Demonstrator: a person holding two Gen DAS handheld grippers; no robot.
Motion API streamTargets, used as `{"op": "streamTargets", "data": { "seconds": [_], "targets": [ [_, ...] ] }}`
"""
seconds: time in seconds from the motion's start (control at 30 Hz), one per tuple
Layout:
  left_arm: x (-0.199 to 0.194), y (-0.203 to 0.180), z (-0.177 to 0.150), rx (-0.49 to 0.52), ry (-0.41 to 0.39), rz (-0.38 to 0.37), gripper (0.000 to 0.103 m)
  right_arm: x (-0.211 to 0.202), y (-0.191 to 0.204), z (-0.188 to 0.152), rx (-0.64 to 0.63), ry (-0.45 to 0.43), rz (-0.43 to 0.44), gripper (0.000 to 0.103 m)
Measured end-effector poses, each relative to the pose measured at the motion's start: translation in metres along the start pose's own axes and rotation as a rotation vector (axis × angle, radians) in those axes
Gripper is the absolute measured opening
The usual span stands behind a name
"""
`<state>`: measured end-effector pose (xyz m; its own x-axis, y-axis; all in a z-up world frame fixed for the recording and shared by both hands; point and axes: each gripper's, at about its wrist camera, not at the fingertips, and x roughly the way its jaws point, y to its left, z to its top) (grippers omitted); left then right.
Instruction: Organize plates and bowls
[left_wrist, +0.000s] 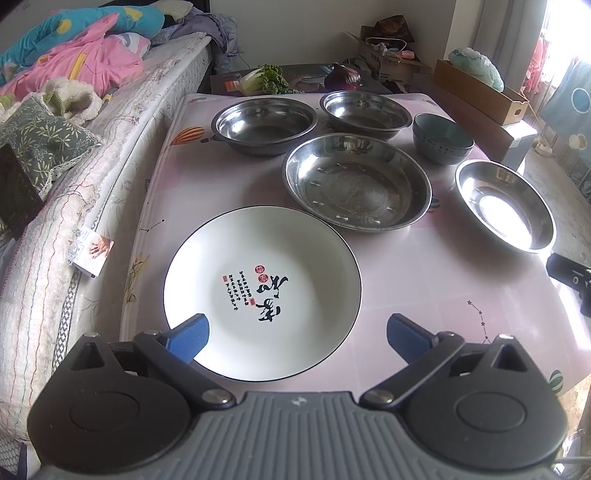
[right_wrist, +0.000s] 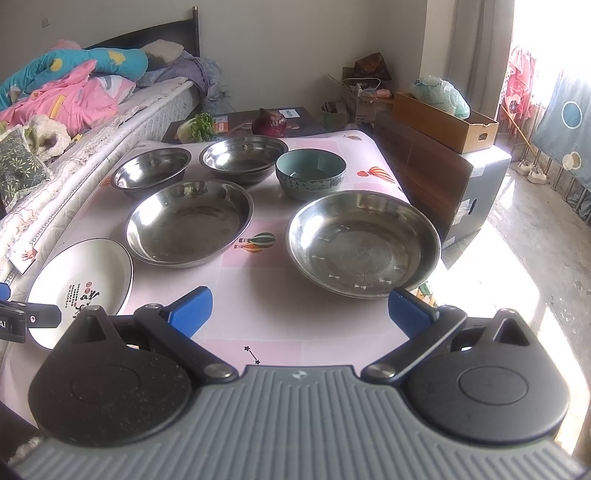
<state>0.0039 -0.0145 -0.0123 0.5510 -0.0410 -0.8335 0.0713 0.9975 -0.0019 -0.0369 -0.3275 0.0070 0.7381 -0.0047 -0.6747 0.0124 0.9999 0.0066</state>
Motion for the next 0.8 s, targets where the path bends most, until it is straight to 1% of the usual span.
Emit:
{"op": "streamTargets", "data": {
  "seconds": [0.8],
  "targets": [
    [0.0006,0.0012,0.0001,0.000,0.001,0.003,0.103,0.0025,0.0048,-0.0008,-0.018,0.006,0.003,0.102]
  ]
}}
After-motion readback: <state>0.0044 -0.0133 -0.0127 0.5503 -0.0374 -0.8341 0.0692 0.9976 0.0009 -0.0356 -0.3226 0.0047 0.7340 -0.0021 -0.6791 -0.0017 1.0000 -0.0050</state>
